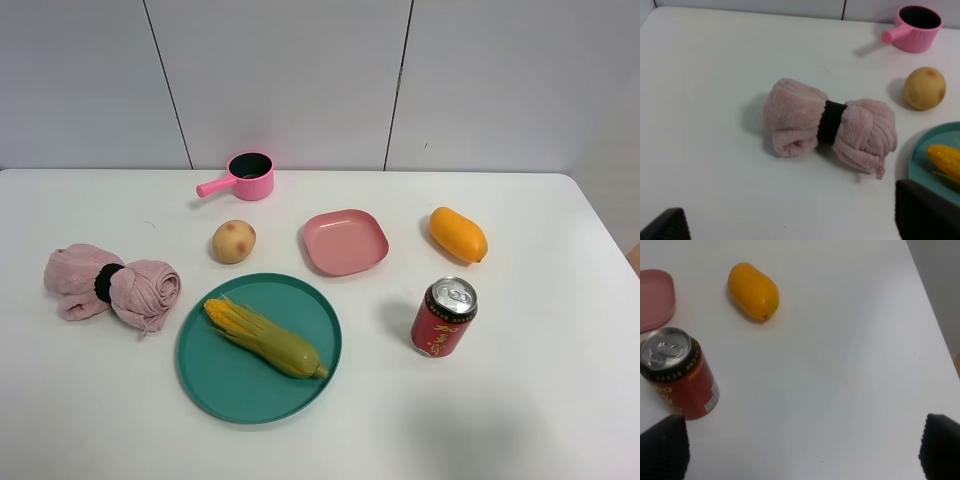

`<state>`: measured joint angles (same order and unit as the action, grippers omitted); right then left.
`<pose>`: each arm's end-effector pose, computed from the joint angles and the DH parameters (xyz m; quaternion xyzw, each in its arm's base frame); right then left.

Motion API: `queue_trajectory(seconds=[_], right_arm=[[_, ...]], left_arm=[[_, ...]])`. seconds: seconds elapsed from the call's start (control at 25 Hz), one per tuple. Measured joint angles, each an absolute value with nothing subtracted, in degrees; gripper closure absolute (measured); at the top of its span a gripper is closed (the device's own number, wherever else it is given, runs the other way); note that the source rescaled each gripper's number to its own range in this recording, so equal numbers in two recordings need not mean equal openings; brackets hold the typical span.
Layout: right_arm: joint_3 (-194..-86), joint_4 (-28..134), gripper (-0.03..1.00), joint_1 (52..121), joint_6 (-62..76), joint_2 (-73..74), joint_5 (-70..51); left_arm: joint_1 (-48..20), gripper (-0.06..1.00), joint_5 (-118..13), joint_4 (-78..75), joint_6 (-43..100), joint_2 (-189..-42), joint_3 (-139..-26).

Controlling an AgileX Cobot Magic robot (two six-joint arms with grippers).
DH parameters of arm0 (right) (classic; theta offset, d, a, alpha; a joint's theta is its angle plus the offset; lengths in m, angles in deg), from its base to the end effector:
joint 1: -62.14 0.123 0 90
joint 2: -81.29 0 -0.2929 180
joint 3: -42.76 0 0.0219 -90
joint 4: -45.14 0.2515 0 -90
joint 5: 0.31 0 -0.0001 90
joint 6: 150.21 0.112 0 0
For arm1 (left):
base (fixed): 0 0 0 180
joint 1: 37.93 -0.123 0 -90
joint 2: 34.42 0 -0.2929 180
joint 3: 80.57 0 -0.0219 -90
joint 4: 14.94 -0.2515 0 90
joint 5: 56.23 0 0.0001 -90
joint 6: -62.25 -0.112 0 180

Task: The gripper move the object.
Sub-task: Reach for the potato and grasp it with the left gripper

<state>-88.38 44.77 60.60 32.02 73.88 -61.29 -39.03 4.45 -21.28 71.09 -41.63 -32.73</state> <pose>0.0061 -0.0008 0.2673 0.0282 0.8533 -0.0001 0.5206 0.0033 0.0109 0.2736 -0.0760 0.8421 0.0193 0.5336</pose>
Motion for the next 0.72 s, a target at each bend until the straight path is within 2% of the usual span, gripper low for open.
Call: queue_trajectory(seconds=[0.72], right_arm=[[-88.38, 44.77, -0.03, 60.60, 32.02, 73.88, -61.29]], left_arm=[[-39.03, 0.11, 4.45, -21.28, 71.09, -41.63, -32.73]])
